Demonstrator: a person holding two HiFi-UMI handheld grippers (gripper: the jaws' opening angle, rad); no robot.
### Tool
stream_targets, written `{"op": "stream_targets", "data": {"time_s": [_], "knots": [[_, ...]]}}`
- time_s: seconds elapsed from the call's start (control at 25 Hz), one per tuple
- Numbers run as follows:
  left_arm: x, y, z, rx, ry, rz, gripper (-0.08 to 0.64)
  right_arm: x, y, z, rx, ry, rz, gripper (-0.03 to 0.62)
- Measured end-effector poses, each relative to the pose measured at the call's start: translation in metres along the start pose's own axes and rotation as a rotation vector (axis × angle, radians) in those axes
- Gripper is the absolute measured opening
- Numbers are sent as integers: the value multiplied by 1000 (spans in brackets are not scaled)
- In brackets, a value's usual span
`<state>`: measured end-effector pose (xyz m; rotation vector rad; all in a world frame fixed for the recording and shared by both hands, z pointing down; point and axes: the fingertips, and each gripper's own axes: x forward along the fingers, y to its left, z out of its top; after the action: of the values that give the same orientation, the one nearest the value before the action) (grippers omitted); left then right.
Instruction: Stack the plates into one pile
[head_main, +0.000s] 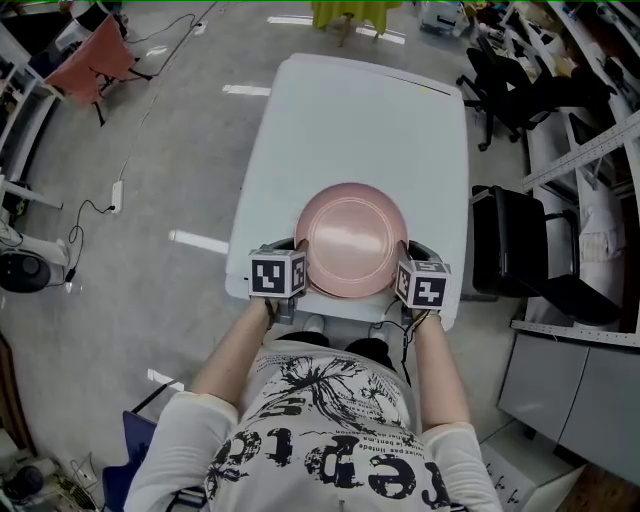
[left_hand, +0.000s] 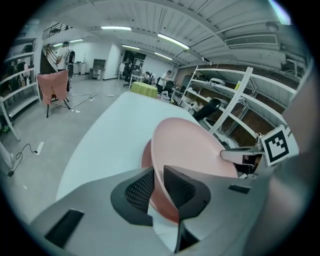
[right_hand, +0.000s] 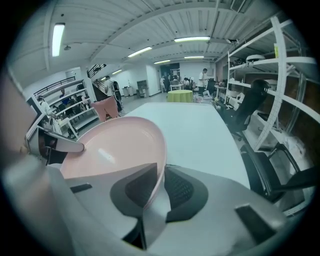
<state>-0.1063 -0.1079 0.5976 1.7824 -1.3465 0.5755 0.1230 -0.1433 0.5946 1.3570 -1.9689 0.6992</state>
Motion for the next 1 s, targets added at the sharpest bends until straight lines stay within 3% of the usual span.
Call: {"op": "stream_targets", "data": {"time_s": [0.16,0.4,0.64,1.0], "knots": [[3,14,-4,26,19,28,67,8,10,-3,0,18,-5,54],[7,19,-5,52,22,10,75,14,13,-7,-4,49,-13,55],[20,22,-12,152,21,46,92,15,14,-7,-41,54,-44,55],[17,24,-11,147,38,15,97,14,13,-8,-55,49,-93,61]]}}
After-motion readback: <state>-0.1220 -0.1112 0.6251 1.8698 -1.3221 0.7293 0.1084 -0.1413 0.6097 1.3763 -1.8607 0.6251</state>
